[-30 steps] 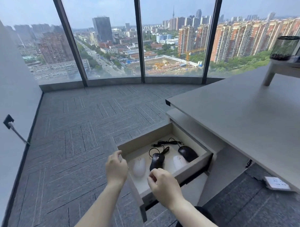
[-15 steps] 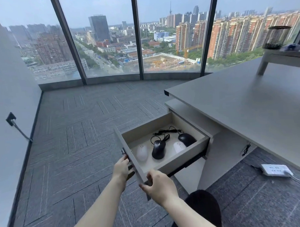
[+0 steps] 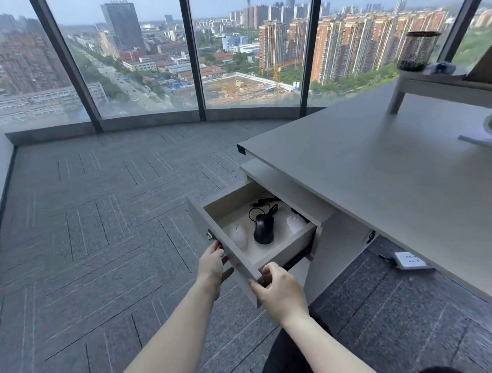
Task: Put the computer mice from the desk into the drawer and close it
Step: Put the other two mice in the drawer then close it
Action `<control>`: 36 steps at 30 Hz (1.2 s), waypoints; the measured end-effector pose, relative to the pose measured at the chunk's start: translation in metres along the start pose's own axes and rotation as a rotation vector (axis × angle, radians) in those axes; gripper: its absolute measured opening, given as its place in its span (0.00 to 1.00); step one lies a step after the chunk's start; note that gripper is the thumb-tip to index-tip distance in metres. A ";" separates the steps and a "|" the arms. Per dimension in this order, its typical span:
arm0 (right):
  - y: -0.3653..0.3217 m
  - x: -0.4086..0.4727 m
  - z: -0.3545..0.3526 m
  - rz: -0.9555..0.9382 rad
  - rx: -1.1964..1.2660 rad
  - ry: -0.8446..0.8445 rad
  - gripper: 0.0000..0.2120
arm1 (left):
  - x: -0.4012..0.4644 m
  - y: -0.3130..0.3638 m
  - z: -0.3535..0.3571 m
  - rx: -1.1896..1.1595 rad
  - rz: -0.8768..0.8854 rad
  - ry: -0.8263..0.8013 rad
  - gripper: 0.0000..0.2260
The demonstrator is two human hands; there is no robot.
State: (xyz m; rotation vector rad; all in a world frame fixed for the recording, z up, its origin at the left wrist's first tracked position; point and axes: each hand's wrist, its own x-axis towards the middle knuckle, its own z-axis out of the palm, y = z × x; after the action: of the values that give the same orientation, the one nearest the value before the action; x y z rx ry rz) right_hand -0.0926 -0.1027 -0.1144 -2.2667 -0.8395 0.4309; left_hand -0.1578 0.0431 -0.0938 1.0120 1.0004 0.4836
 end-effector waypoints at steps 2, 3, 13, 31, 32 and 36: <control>0.009 0.008 -0.007 0.051 0.032 0.041 0.17 | 0.008 0.001 0.016 -0.002 -0.013 -0.011 0.20; 0.012 0.012 -0.012 0.075 0.047 0.069 0.17 | 0.013 0.001 0.024 -0.004 -0.020 -0.015 0.21; 0.051 0.052 -0.038 0.263 0.153 0.344 0.35 | 0.044 0.010 0.099 -0.028 -0.076 -0.099 0.21; 0.084 0.102 -0.057 0.359 0.331 0.488 0.20 | 0.091 0.003 0.166 -0.042 -0.122 -0.175 0.21; 0.085 0.104 -0.057 0.356 0.338 0.494 0.20 | 0.091 0.003 0.167 -0.037 -0.125 -0.179 0.21; 0.087 0.106 -0.058 0.345 0.366 0.498 0.19 | 0.090 0.006 0.168 -0.016 -0.120 -0.201 0.21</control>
State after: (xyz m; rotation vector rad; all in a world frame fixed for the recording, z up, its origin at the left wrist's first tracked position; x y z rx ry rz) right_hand 0.0535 -0.1086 -0.1404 -2.0362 -0.1040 0.1379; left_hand 0.0327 0.0334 -0.1023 0.9597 0.8703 0.2845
